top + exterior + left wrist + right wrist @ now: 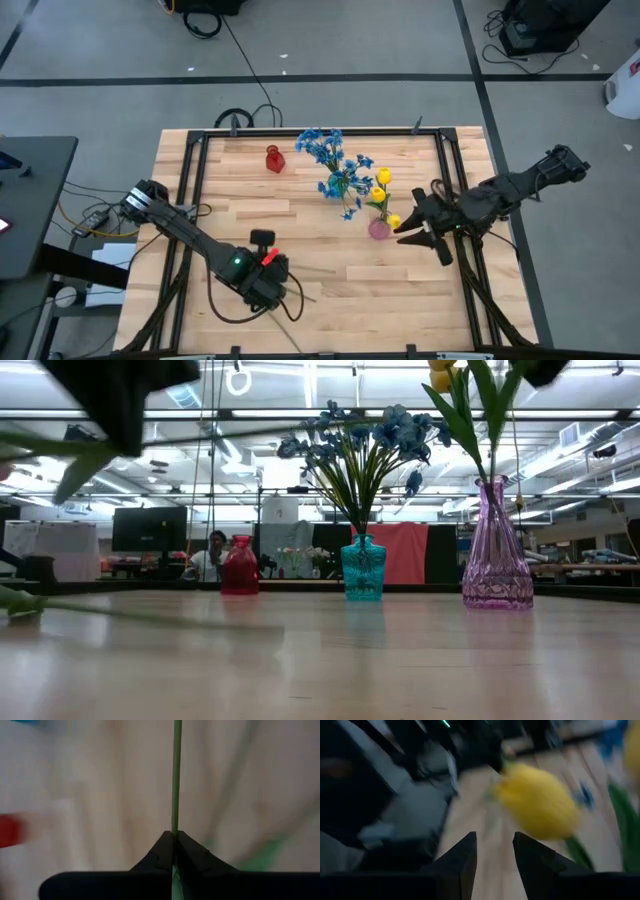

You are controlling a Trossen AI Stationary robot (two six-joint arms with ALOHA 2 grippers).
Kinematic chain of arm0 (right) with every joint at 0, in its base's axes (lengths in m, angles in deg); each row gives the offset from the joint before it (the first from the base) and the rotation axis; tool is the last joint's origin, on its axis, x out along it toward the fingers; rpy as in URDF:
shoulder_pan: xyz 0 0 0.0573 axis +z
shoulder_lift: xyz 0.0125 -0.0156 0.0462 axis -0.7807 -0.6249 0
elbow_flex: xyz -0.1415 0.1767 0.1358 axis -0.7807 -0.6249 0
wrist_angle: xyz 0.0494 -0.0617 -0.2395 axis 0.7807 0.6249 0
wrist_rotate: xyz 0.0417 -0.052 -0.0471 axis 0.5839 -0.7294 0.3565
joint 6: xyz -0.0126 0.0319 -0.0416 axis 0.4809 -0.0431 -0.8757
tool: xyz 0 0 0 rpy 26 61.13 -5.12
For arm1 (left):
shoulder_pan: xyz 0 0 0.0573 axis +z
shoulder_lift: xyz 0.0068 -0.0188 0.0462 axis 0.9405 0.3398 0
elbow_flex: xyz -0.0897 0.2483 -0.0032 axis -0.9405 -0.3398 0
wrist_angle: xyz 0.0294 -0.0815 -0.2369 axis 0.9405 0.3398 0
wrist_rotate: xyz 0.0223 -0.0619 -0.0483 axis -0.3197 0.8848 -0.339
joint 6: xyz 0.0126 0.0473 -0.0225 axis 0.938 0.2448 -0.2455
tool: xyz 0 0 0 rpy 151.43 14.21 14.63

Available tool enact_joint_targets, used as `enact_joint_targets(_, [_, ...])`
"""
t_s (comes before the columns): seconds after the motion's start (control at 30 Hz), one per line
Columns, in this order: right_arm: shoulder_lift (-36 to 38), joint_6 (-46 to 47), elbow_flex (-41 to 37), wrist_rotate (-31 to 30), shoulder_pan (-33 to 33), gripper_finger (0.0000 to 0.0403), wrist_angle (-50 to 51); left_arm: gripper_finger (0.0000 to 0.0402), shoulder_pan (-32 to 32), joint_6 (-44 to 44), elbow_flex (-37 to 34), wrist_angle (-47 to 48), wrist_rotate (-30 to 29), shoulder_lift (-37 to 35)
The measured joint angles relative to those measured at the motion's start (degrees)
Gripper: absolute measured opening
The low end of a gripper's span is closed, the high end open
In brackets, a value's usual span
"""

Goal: Sort flowers into vase by color
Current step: Put the bottom pink tulip into the red flower vase

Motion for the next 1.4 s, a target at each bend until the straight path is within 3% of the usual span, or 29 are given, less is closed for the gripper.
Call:
enact_joint_targets(0.33, [0.22, -12.90, 6.58, 6.16, 0.28, 0.0141, -19.11, 0.0017, 0.59, 2.54, 6.17, 12.13, -31.13, 0.02])
enact_joint_targets(0.57, [-2.73, -17.52, 11.95, -1.87, -3.09, 0.0141, -19.48, 0.0017, 1.67, 12.03, 11.76, 11.88, -48.18, 0.06])
enact_joint_targets(0.9, [-18.05, -12.32, 30.26, 7.28, -17.54, 0.0141, 4.89, 0.0014, 9.43, 33.22, 24.00, 10.62, -49.06, 0.02])
enact_joint_targets(1.13, [-28.40, -9.97, 41.06, 19.89, -28.19, 0.0141, 14.34, 0.0014, 13.44, 50.71, 27.06, 1.64, -49.35, 0.00])
enact_joint_targets(1.4, [-35.40, -6.23, 48.43, 35.26, -34.55, 0.0141, 18.82, 0.0013, 16.52, 63.72, 27.89, -0.72, -51.36, 0.04])
